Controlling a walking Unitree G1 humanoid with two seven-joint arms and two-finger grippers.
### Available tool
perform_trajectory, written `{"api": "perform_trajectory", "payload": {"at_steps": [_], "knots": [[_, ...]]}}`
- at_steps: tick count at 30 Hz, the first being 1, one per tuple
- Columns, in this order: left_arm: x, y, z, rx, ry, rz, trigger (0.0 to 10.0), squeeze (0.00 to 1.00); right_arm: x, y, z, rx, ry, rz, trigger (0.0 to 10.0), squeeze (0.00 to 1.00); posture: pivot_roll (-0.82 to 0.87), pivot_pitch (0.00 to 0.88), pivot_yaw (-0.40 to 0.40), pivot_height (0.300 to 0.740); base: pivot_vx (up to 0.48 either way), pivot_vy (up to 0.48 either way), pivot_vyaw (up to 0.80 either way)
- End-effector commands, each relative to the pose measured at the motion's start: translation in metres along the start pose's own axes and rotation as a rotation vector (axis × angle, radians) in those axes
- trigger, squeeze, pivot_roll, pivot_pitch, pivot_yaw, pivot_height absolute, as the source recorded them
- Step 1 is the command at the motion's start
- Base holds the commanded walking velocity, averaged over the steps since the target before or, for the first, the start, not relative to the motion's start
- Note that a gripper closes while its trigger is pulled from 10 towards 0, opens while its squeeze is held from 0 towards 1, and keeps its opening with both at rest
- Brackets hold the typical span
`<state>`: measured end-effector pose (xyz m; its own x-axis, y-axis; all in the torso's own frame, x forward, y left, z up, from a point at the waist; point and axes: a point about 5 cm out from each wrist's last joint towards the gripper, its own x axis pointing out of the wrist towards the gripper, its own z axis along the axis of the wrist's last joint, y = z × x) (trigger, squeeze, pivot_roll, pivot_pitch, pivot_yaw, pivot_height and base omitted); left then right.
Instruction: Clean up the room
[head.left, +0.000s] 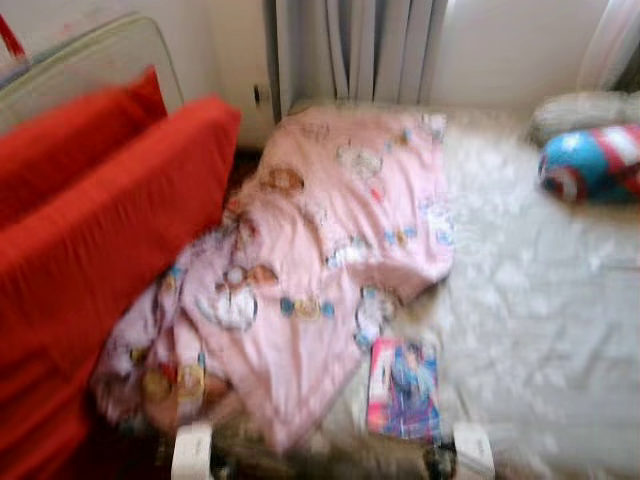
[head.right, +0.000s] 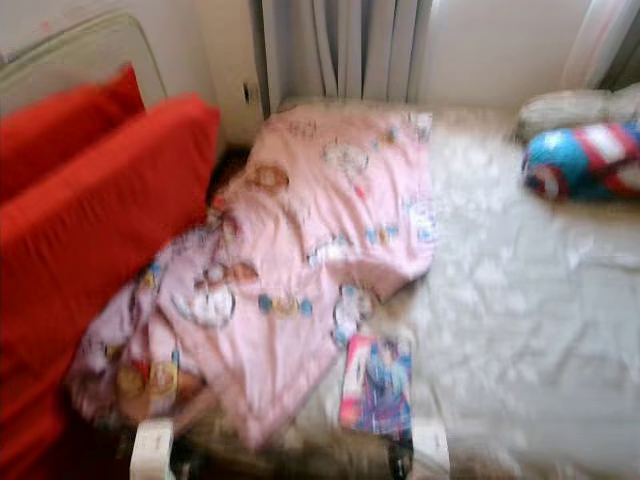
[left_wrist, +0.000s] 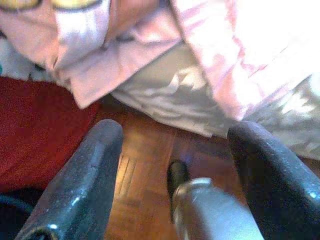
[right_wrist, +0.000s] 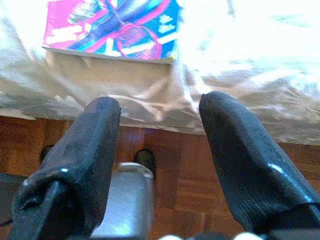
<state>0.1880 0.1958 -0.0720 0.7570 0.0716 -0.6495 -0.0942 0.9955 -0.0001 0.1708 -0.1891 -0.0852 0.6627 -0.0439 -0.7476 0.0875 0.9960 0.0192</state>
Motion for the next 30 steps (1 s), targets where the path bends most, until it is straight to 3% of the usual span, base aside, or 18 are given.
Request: {"api": "perform_trajectory", "payload": {"at_steps": [1,5,7,8,11,18,23,25,27,29,30], "knots": [[-0.004,0.003,-0.003,-0.026,-0.03,0.006,10.0,0.0,-0.001,0.002,0.002,0.018,-0.049,0.015,10.0,0.0,-0.04,0.081,0.006,0.74,0.0,0.0,0.0],[-0.005,0.002,0.0,-0.03,-0.081,0.002,10.0,0.0,-0.002,0.002,0.006,0.012,-0.102,0.041,10.0,0.0,-0.05,0.073,0.006,0.74,0.0,0.0,0.0],[0.003,0.013,0.037,0.016,-0.219,0.012,10.0,0.0,-0.002,0.002,0.007,0.013,-0.119,0.046,10.0,0.0,-0.05,0.068,0.005,0.74,0.0,0.0,0.0],[0.006,0.019,0.065,0.045,-0.335,0.012,10.0,0.0,-0.003,0.002,0.009,0.015,-0.135,0.048,10.0,0.0,-0.05,0.063,0.004,0.74,0.0,0.0,0.0],[0.002,0.018,0.085,0.05,-0.452,-0.004,10.0,0.0,-0.003,0.001,0.01,0.021,-0.163,0.051,10.0,0.0,-0.05,0.052,0.003,0.74,0.0,0.0,0.0],[-0.011,0.014,0.111,-0.009,-0.617,-0.021,10.0,0.0,-0.004,0.002,0.014,0.027,-0.194,0.058,10.0,0.0,-0.05,0.027,0.005,0.74,0.0,0.0,0.0],[-0.015,0.014,0.115,-0.013,-0.647,-0.028,10.0,0.0,-0.004,0.002,0.017,0.028,-0.218,0.054,10.0,0.0,-0.06,0.018,0.008,0.74,0.0,0.0,0.0],[-0.018,0.014,0.119,-0.017,-0.66,-0.026,10.0,0.0,-0.002,0.004,0.032,0.021,-0.287,0.058,10.0,0.0,-0.06,0.02,0.007,0.74,0.0,0.0,0.0],[-0.02,0.013,0.124,-0.021,-0.677,-0.022,10.0,0.0,0.0,0.013,0.107,-0.007,-0.571,0.093,10.0,0.0,-0.05,0.013,0.001,0.74,0.0,0.0,0.0],[-0.021,0.014,0.129,-0.024,-0.69,-0.019,10.0,0.0,-0.005,0.019,0.141,-0.012,-0.7,0.108,10.0,0.0,-0.04,0.007,0.001,0.74,0.0,0.0,0.0],[-0.021,0.014,0.131,-0.025,-0.694,-0.016,10.0,0.0,-0.006,0.02,0.144,-0.01,-0.711,0.108,10.0,0.0,-0.04,0.005,0.001,0.74,0.0,0.0,0.0]]}}
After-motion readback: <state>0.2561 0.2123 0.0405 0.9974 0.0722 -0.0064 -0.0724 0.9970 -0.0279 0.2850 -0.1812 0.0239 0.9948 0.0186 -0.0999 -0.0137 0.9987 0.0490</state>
